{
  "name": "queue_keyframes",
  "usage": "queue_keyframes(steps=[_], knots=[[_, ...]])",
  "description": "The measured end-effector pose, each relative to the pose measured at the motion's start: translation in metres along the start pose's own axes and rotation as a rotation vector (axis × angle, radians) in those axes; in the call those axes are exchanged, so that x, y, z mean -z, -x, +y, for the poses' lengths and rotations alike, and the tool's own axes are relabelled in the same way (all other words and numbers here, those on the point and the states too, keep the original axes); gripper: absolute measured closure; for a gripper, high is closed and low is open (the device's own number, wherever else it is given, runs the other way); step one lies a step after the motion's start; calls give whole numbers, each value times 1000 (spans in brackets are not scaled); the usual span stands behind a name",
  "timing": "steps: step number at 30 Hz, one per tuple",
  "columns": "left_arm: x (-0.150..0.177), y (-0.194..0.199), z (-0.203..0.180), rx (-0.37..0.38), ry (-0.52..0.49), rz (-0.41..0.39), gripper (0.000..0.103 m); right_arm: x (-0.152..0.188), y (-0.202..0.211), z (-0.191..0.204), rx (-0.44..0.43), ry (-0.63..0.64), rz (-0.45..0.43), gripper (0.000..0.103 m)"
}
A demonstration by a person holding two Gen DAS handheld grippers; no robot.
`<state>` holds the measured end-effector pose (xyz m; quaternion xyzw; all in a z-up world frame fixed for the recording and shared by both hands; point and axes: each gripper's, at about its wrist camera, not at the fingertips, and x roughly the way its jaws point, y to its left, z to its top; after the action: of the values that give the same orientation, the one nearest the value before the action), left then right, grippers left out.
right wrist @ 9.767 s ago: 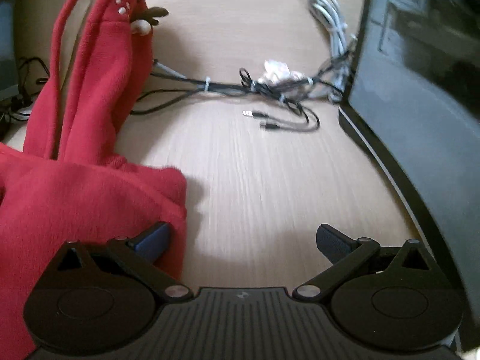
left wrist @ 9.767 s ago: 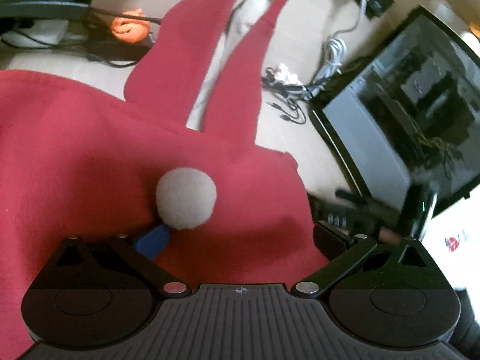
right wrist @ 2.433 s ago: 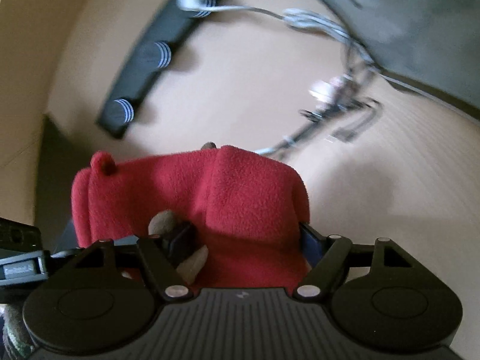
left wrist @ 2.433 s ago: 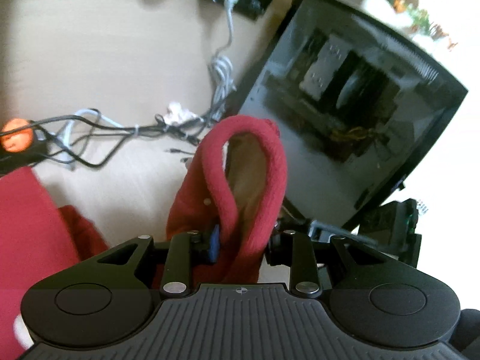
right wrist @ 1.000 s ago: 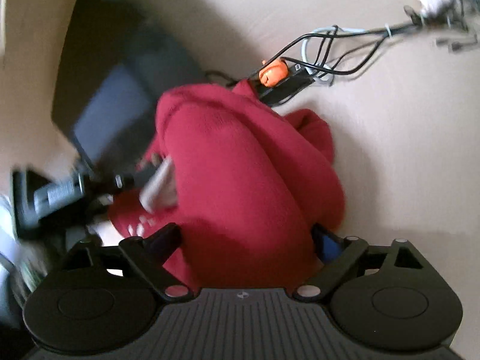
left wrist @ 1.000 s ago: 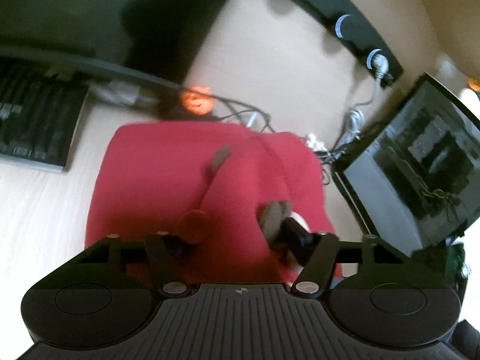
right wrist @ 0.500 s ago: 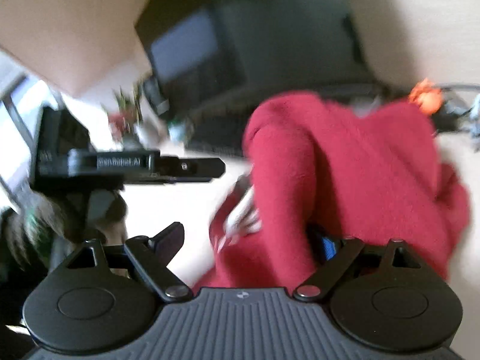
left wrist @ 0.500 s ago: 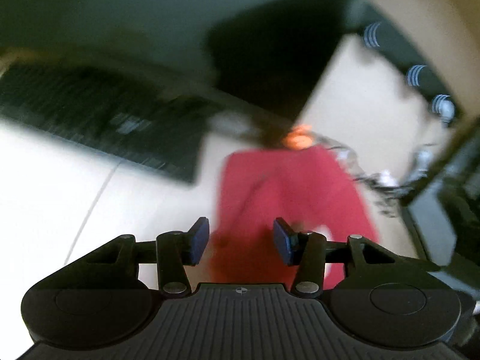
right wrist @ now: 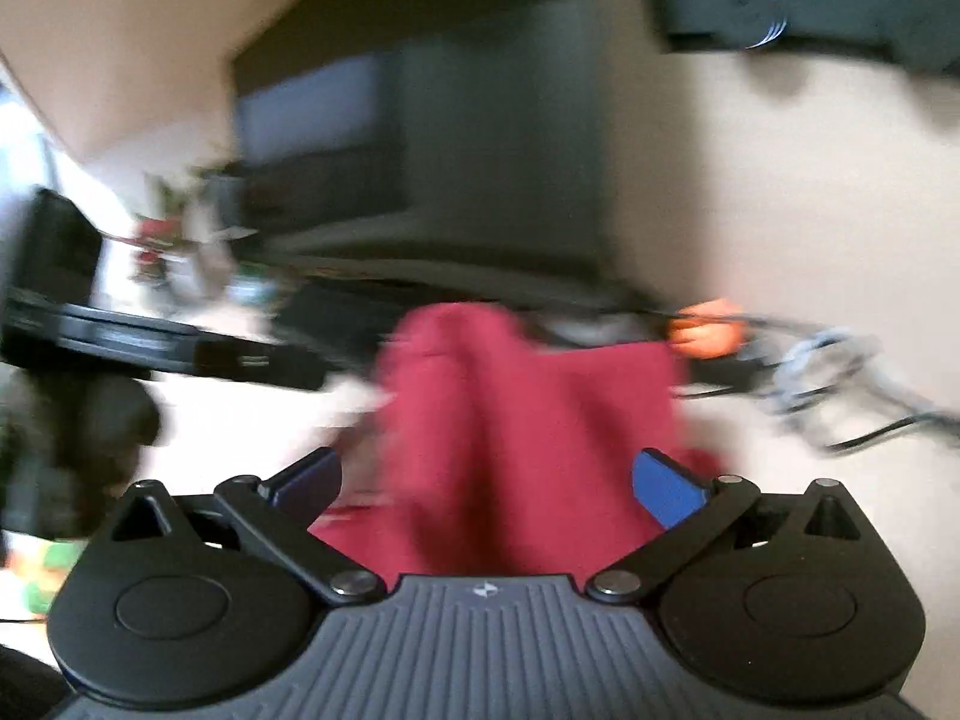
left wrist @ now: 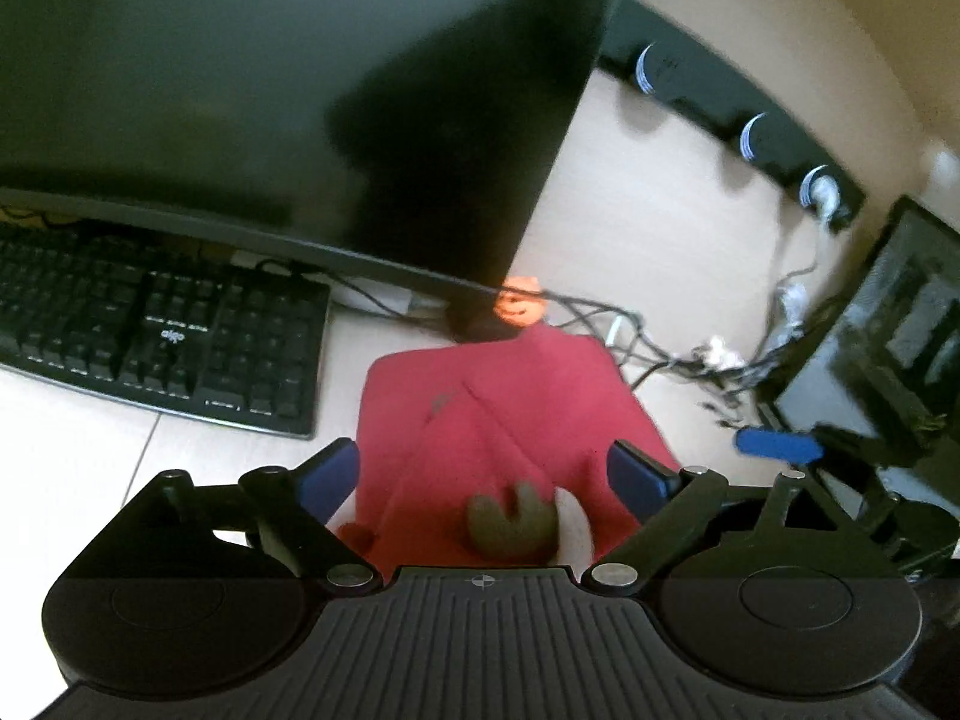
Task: Fold clothes
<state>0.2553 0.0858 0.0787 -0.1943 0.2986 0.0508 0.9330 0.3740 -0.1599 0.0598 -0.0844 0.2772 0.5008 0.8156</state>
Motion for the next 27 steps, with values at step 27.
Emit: queue_keyframes(steps=[27], knots=[[0, -61, 20, -113, 13, 174, 1, 9, -80, -63, 80, -252, 27, 0]])
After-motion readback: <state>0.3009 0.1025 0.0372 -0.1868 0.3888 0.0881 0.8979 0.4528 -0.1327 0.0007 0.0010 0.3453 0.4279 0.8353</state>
